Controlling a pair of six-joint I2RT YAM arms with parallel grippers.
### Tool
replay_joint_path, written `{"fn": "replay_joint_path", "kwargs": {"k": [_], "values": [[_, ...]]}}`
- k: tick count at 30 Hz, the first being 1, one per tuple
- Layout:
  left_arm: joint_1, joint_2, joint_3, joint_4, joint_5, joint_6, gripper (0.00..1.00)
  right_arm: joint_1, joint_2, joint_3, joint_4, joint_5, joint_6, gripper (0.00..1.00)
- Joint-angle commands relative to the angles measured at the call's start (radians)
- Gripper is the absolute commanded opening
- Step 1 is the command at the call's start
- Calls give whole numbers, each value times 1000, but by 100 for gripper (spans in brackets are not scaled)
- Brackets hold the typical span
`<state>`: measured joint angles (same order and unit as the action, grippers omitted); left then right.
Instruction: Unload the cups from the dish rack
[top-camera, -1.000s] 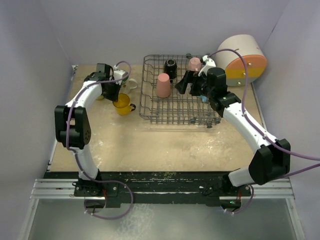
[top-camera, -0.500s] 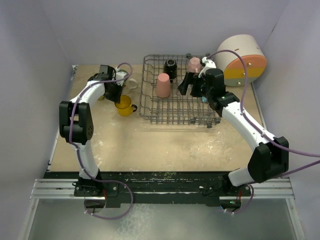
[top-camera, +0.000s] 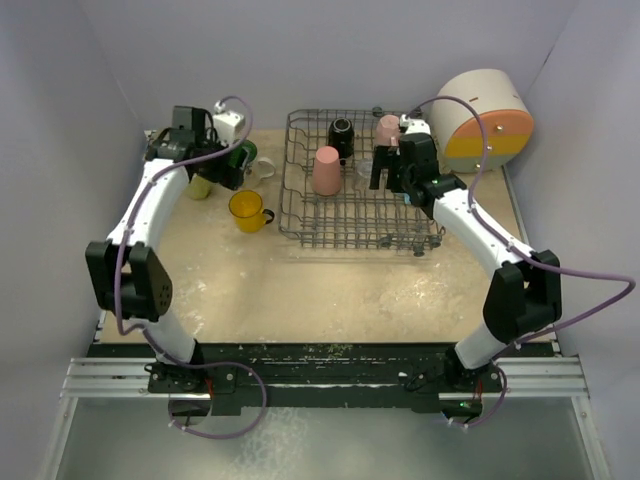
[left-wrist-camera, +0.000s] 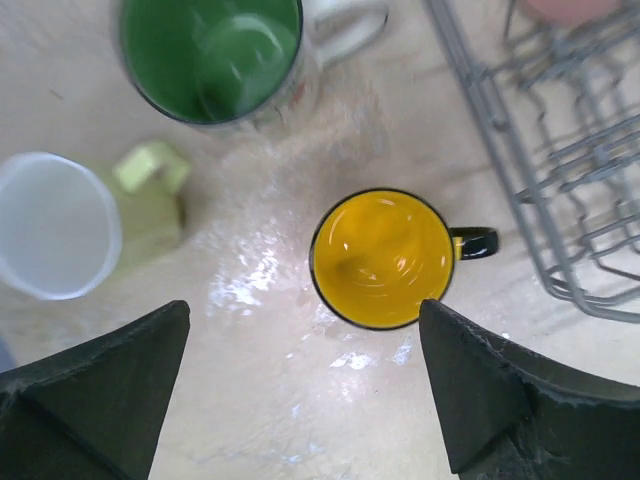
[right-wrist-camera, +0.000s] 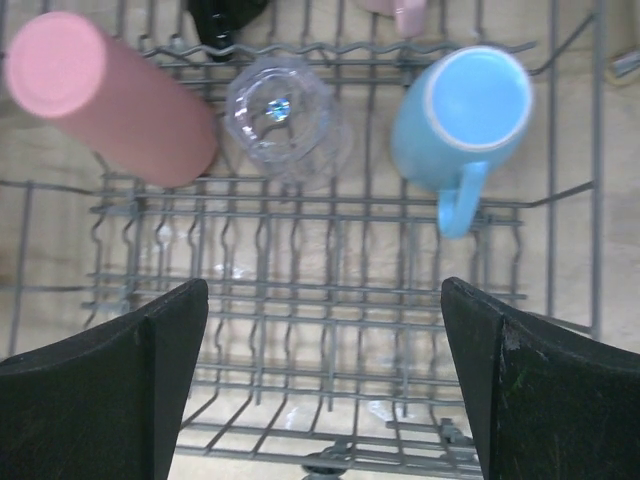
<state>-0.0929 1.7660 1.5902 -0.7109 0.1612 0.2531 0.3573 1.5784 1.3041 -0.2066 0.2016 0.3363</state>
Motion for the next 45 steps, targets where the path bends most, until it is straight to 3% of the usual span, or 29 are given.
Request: {"fn": "replay_joint_path", "kwargs": {"k": [1, 10, 23, 36, 45], "values": [[25, -179, 139, -79, 72, 64, 99, -28, 40, 78, -39, 139, -59, 100], [145, -279, 148, -172, 225, 37, 99, -129, 172, 115, -15, 123, -71, 94], [151, -301, 71, -203, 399, 65, 99, -151, 369, 180, 65, 46, -65, 75], [151, -292, 51, -214, 434, 59, 99, -151, 394, 150, 127, 106, -93, 44], [152, -304, 55, -243, 467, 88, 99, -144, 324, 106, 197, 126, -109, 9]]}}
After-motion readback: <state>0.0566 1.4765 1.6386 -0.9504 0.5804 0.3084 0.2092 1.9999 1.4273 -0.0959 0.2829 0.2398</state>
